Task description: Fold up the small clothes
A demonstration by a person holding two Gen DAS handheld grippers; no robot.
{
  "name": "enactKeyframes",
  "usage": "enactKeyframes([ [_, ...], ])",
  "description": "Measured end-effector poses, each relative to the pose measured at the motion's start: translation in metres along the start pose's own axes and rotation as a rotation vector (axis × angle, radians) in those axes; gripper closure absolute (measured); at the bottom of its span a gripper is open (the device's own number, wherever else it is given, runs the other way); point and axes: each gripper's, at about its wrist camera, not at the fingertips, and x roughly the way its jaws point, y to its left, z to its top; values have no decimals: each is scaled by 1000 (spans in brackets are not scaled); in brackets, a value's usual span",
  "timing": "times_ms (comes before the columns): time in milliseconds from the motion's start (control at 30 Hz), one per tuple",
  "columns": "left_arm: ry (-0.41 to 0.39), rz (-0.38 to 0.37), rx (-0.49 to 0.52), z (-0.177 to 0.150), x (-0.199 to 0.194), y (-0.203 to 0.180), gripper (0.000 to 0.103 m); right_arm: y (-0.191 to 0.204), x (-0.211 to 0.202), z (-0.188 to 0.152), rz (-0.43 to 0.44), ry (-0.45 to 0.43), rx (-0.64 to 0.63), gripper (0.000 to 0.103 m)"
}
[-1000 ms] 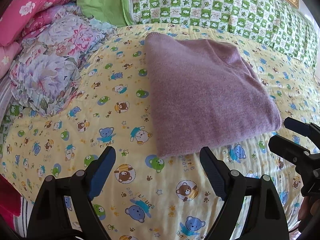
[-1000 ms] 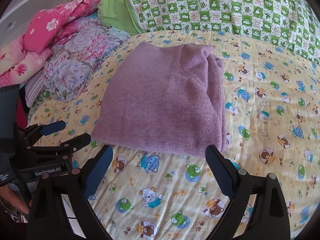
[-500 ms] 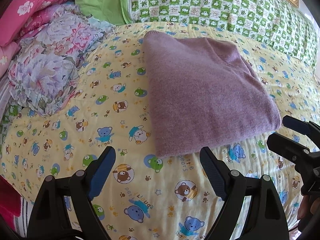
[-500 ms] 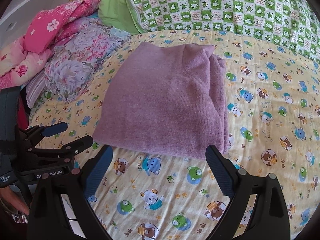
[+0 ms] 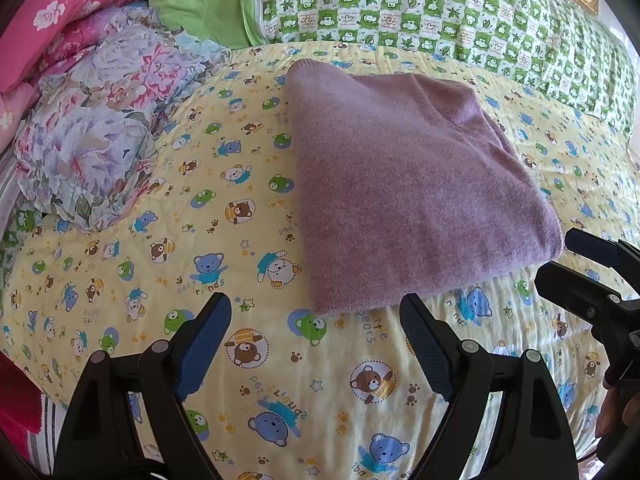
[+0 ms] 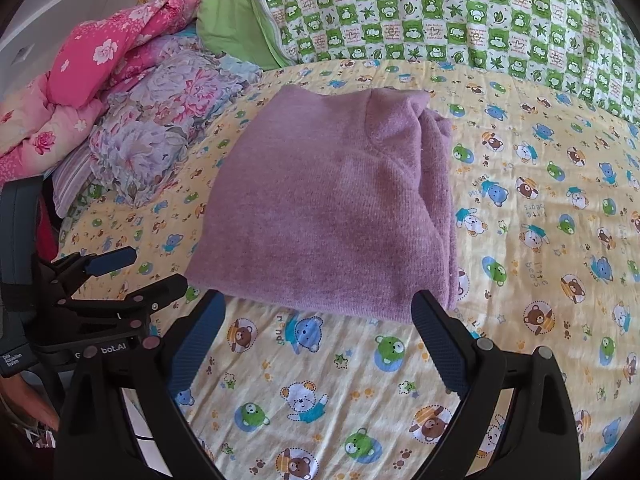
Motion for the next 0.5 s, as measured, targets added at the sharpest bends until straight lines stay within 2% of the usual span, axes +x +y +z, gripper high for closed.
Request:
enactKeyframes([
  [500, 0, 1, -1, 3, 0, 2, 16, -1, 0, 2, 4, -1, 2, 9],
])
